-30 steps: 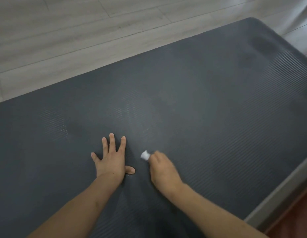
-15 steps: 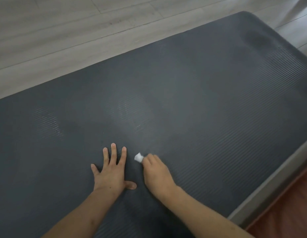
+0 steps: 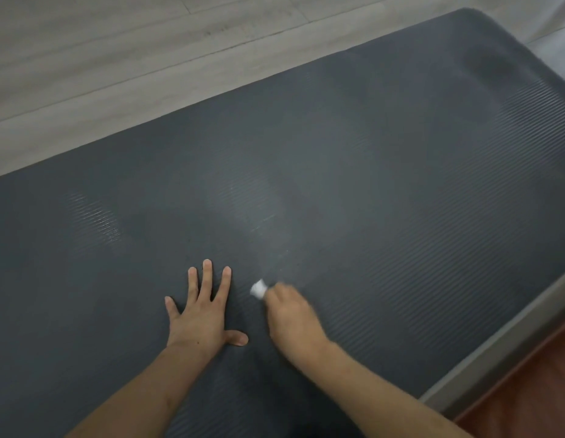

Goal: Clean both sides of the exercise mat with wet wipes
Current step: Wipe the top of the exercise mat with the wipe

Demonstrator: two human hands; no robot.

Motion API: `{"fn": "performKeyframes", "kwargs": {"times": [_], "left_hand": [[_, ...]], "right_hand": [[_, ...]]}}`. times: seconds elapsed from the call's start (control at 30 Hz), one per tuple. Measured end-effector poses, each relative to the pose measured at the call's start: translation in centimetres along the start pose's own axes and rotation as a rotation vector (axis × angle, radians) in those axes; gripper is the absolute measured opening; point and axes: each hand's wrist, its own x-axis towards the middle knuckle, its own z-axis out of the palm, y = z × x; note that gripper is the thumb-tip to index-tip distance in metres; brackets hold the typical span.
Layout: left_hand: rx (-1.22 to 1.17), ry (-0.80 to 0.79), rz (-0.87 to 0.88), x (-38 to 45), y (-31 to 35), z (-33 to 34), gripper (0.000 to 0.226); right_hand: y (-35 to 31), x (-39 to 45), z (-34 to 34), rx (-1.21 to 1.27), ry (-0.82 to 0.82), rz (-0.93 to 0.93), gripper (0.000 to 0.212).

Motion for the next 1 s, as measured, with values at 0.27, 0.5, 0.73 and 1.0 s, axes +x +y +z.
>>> {"fn": "performKeyframes", "kwargs": {"times": [0.27, 0.5, 0.73, 1.0], "left_hand": [[0.000, -0.024, 0.013, -0.3, -0.1, -0.2, 0.140], [-0.040, -0.008, 0.035, 0.0, 0.0, -0.2, 0.141], [-0.063, 0.035, 0.055, -0.1, 0.1, -0.2, 0.143], [-0.054, 0.080, 0.074, -0.3, -0.6, 0.4, 0.140]], "right_hand": [[15.6, 5.4, -6.9, -0.196, 0.125, 0.287, 0.012], [7.2, 4.2, -3.0, -0.082, 0.165, 0.485, 0.015], [1.4, 0.2, -0.3, 0.047, 0.087, 0.358, 0.016], [-0.6, 1.0, -1.7, -0.034, -0.053, 0.459, 0.014]]}}
